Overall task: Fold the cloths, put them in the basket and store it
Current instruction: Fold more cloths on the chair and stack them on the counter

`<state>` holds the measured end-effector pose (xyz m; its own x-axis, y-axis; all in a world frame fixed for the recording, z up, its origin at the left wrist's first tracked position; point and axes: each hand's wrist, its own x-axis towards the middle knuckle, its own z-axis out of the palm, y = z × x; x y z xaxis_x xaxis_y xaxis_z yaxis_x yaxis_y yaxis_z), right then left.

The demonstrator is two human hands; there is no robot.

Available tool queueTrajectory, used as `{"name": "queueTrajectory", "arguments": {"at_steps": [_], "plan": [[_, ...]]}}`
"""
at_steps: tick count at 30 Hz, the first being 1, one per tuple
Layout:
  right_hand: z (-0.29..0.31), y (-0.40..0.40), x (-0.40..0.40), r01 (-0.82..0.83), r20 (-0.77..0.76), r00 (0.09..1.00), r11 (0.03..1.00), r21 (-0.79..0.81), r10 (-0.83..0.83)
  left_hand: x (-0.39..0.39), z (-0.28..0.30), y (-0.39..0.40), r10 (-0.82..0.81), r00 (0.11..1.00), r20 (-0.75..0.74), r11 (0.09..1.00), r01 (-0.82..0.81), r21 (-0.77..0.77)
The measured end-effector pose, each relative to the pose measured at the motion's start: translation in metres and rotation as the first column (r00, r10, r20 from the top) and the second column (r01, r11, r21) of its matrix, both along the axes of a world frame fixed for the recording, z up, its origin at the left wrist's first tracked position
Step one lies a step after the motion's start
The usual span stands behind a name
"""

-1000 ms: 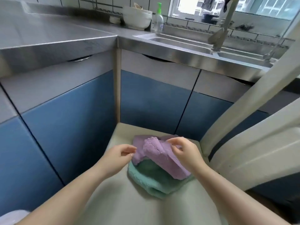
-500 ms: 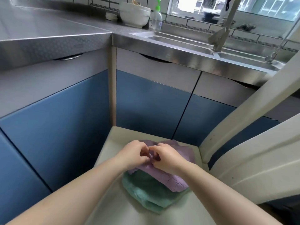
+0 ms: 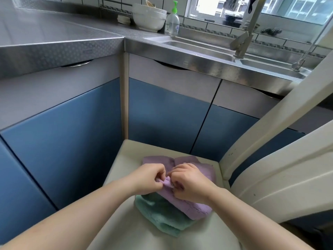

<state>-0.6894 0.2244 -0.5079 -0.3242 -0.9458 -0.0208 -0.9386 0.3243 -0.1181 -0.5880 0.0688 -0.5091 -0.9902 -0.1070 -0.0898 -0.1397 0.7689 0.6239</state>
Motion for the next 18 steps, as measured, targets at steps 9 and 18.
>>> {"name": "queueTrajectory", "arguments": {"at_steps": [9, 18], "plan": [[0.084, 0.02, -0.006, 0.109, 0.2, 0.977, 0.984, -0.141, -0.079, 0.007, 0.091, -0.022, -0.149, 0.931, -0.333, 0.988, 0.124, -0.095], [0.161, 0.047, -0.037, 0.314, 0.316, 0.921, 0.912, -0.264, -0.226, 0.007, 0.17, -0.067, -0.06, 0.887, -0.457, 0.978, -0.039, -0.205]]}}
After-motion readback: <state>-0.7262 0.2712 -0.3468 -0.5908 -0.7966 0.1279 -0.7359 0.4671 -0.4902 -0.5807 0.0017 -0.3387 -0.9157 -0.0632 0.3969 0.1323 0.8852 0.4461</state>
